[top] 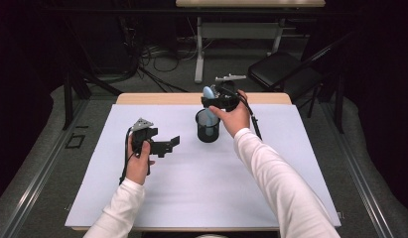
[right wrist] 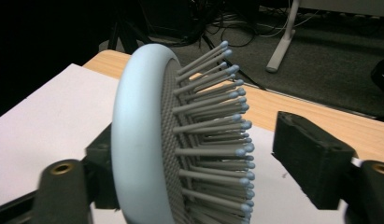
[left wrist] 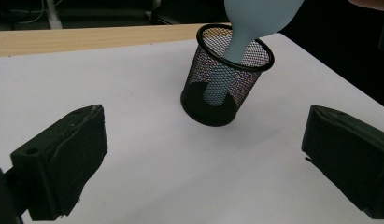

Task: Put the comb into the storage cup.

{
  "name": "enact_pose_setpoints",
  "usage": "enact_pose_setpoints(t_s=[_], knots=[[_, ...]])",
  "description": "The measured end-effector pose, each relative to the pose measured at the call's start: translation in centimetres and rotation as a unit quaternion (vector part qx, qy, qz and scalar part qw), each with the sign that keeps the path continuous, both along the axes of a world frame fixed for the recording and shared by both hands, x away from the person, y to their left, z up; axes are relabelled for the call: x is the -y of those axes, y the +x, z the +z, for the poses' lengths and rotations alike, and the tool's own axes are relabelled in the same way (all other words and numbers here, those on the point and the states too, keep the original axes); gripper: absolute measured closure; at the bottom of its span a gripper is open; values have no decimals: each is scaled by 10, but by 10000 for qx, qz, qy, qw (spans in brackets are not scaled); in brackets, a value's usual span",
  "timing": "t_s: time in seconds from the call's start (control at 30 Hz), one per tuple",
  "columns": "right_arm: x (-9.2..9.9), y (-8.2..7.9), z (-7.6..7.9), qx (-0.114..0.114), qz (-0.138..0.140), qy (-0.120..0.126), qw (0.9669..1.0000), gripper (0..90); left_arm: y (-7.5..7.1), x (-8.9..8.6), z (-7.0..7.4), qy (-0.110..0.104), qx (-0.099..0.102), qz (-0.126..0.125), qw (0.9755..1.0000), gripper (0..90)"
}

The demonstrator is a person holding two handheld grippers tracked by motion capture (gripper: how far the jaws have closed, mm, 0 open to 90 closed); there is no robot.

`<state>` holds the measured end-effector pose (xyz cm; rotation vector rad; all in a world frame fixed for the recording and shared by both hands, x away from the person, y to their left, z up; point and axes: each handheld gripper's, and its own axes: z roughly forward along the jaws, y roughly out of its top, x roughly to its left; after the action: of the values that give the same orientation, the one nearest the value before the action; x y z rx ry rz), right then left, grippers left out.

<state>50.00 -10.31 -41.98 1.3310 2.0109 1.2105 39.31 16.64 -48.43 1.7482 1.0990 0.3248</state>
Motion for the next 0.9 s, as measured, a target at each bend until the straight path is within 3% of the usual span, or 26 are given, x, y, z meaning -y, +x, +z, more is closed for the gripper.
enact_pose_setpoints(t_s=[0.2,0.9], knots=[[0,-1,1,46,-1,1,10000,191,0,0,0,-2,1,0,10000,5],[5,-6,15,371,-100,353,9986,144,0,0,0,-7,-14,-2,10000,6]])
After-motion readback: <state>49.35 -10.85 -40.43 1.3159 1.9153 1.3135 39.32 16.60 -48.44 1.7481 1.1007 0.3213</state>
